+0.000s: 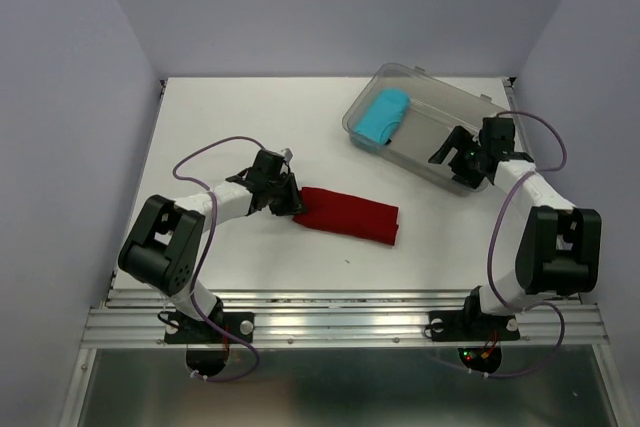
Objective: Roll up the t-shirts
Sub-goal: Move the bin to the center of the board, then pick up the T-shirt from the center of the board.
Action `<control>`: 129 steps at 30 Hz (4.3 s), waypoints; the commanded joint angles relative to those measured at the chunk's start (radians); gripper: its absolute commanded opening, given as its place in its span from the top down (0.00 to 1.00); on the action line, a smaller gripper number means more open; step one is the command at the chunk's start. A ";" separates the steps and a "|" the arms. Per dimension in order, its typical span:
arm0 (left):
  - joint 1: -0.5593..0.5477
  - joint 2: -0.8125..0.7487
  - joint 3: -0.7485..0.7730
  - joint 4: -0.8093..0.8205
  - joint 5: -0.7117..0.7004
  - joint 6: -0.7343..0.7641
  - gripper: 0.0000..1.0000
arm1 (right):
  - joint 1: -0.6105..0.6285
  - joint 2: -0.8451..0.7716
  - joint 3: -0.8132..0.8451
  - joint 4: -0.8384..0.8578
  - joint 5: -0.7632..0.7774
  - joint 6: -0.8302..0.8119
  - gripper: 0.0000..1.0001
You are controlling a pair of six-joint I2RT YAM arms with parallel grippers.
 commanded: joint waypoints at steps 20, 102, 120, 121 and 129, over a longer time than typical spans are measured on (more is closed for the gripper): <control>0.004 0.004 0.074 -0.040 -0.017 0.044 1.00 | 0.102 -0.393 -0.084 -0.208 0.033 -0.040 0.10; 0.053 -0.010 -0.091 0.113 0.058 -0.089 0.30 | 0.579 -0.076 -0.460 0.359 0.198 0.392 0.99; 0.044 -0.204 0.046 -0.098 0.019 -0.034 1.00 | 0.579 -0.244 -0.250 0.174 0.253 0.290 0.99; 0.044 -0.213 0.070 -0.111 0.016 -0.034 1.00 | 0.579 -0.249 -0.215 0.158 0.254 0.283 0.99; 0.044 -0.284 0.170 -0.168 0.017 -0.040 1.00 | 0.579 -0.241 -0.046 0.111 0.319 0.196 0.99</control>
